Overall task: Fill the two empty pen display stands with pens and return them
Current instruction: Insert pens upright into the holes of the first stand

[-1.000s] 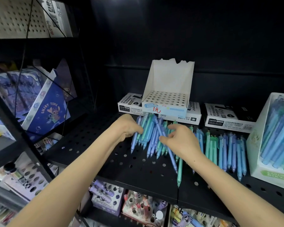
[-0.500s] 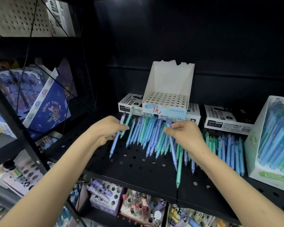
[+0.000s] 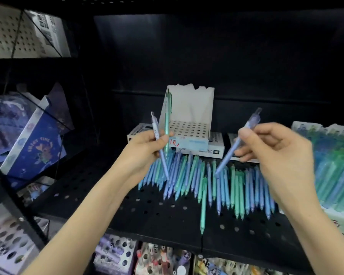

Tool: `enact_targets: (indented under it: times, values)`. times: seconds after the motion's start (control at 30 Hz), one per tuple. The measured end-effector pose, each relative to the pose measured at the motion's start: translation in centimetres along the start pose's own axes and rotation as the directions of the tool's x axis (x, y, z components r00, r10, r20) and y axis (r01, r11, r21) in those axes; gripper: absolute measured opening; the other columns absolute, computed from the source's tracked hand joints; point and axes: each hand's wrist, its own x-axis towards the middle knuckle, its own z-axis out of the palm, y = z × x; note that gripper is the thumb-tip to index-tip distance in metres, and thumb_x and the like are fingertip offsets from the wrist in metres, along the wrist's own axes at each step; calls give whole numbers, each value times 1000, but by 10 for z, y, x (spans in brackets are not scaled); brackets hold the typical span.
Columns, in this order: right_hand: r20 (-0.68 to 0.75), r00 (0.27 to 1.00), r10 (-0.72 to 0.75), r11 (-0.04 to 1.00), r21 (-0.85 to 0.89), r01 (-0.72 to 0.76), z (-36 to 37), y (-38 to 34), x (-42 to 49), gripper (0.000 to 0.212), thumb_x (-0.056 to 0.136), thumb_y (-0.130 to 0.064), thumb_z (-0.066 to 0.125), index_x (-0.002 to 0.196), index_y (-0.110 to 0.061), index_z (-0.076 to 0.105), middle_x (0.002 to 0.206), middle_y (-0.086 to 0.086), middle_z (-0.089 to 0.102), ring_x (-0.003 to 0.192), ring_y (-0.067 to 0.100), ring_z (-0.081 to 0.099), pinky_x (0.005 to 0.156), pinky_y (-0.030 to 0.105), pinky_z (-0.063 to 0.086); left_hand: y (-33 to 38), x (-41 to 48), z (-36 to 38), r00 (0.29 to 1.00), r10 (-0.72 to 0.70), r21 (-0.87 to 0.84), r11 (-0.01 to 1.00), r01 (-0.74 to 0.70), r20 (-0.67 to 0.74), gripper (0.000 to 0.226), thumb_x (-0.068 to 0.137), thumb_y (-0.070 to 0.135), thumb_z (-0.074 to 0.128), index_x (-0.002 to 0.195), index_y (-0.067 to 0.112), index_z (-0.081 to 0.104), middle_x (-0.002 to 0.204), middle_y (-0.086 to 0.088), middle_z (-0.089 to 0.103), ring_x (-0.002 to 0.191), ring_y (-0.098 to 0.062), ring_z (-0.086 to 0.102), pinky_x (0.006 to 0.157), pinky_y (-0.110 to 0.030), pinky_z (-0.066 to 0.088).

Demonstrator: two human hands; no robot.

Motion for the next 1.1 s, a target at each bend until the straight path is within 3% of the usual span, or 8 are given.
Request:
enact_targets:
  times: [0.1, 0.23, 0.4, 0.5, 0.67, 0.83, 1.0, 1.1]
  values:
    - [-113, 992, -65, 998, -30, 62, -37, -14, -4, 7, 75, -32, 68, 75, -24, 68, 66, 2, 70, 57, 18, 66, 53, 20, 52, 4, 0, 36, 996, 30, -153, 988, -17, 80, 17, 95, 4, 45, 104, -3, 57, 62, 15, 65, 70, -10, 42, 68, -23, 42]
    - [-267, 960, -86, 995, -80, 67, -91, -20, -11, 9, 67, -44, 70, 69, -35, 69, 66, -6, 70, 55, 11, 64, 50, 17, 49, 9, 1, 82, 971, 56, -297, 955, 16, 231, 21, 96, 6, 42, 97, 6, 63, 67, 9, 59, 75, -9, 47, 76, -27, 41]
    - [-474, 875, -105, 980, -201, 8, -150, -16, -25, 9, 80, -28, 68, 76, -27, 59, 61, -13, 68, 53, 6, 64, 49, 14, 48, 6, 5, 133, 924, 49, -435, 891, 131, 380, 23, 96, 7, 41, 95, 3, 63, 69, -3, 40, 60, -13, 41, 54, -22, 43]
    - [-546, 826, -139, 948, -314, -48, -172, -7, -32, 12, 82, -20, 70, 77, -26, 60, 62, -9, 69, 53, 7, 64, 49, 16, 49, 2, 7, 155, 903, 54, -394, 910, 131, 426, 21, 96, 6, 41, 94, 4, 62, 67, -3, 43, 61, -13, 44, 53, -21, 44]
    - [-528, 818, -228, 839, -533, -111, -174, 7, -36, 13, 79, -26, 72, 76, -29, 59, 69, -1, 67, 66, 19, 67, 63, 33, 54, -6, 11, 172, 881, 94, -252, 967, 30, 464, 20, 96, 8, 44, 94, 11, 64, 67, 0, 52, 64, -13, 53, 64, -25, 51]
    - [-515, 836, -188, 779, -597, -192, -173, 19, -35, 14, 78, -30, 72, 83, -21, 63, 72, -5, 67, 67, 12, 66, 67, 25, 54, -10, 8, 171, 864, 126, -209, 978, -24, 488, 19, 94, 8, 46, 98, 11, 64, 66, 2, 52, 65, -11, 52, 63, -23, 49]
    - [-469, 879, -82, 710, -647, -278, -165, 25, -35, 15, 77, -33, 71, 81, -22, 61, 69, -15, 61, 66, 0, 59, 60, 11, 40, -7, 4, 163, 842, 143, -186, 981, -51, 520, 28, 80, 17, 55, 105, 9, 63, 64, 2, 53, 62, -8, 53, 59, -19, 49]
    - [-442, 897, -25, 681, -664, -308, -168, 24, -35, 17, 76, -36, 71, 78, -20, 65, 69, -15, 62, 66, -1, 57, 57, 11, 37, -7, 1, 162, 837, 135, -164, 985, -55, 531, 32, 77, 18, 57, 106, 7, 63, 62, 3, 57, 61, -8, 54, 59, -19, 49]
